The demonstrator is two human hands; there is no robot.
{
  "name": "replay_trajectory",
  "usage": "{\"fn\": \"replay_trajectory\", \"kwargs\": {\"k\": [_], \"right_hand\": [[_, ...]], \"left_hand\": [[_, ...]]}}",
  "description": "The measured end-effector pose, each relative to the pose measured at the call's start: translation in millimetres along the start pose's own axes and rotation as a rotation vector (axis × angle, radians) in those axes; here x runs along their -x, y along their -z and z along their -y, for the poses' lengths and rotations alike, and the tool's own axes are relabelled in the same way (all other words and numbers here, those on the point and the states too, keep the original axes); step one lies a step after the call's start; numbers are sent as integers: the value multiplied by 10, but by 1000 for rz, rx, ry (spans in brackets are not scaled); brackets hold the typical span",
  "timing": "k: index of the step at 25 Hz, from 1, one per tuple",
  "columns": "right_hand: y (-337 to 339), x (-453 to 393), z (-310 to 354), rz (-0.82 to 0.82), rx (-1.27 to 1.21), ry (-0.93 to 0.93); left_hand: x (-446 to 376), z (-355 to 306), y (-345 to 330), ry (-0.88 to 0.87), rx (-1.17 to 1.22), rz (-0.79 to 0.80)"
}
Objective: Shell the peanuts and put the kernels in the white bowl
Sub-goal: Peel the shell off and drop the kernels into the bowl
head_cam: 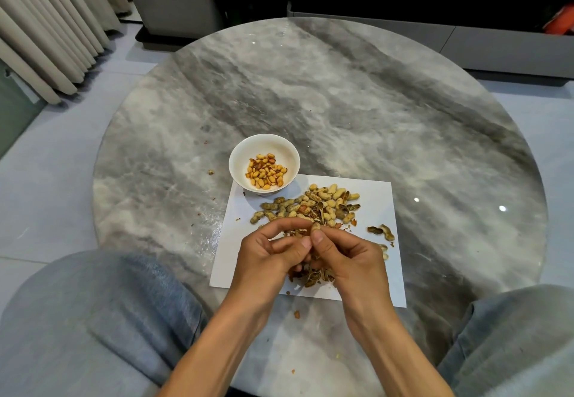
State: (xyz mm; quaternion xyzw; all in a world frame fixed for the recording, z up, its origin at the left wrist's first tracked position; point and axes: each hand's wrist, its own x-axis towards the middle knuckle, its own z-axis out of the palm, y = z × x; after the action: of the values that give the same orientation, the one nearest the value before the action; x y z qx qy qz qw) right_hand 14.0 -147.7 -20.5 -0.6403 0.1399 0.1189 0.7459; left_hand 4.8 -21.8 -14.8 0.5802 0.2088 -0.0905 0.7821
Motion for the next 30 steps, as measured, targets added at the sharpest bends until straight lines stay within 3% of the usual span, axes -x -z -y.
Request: {"fn": "replay_trajectory", "kwargs": {"k": [7,13,16,20,25,30], "right_hand": [[37,4,19,-41,34,43],[43,12,24,-30,79,123],[54,-21,12,-30,40,79],[183,-106,62,33,123,91],[282,-125,191,166,297,89],[312,-131,237,159,296,176]], "left_hand": [[4,-23,14,-156,-289,-36],[12,29,-75,-74,-86,27],[-13,49,-70,-85,-44,29],[-61,11,22,-255,-305,100],[-58,39,41,-418,-529,61],[-70,0,18,-376,-349,78]]}}
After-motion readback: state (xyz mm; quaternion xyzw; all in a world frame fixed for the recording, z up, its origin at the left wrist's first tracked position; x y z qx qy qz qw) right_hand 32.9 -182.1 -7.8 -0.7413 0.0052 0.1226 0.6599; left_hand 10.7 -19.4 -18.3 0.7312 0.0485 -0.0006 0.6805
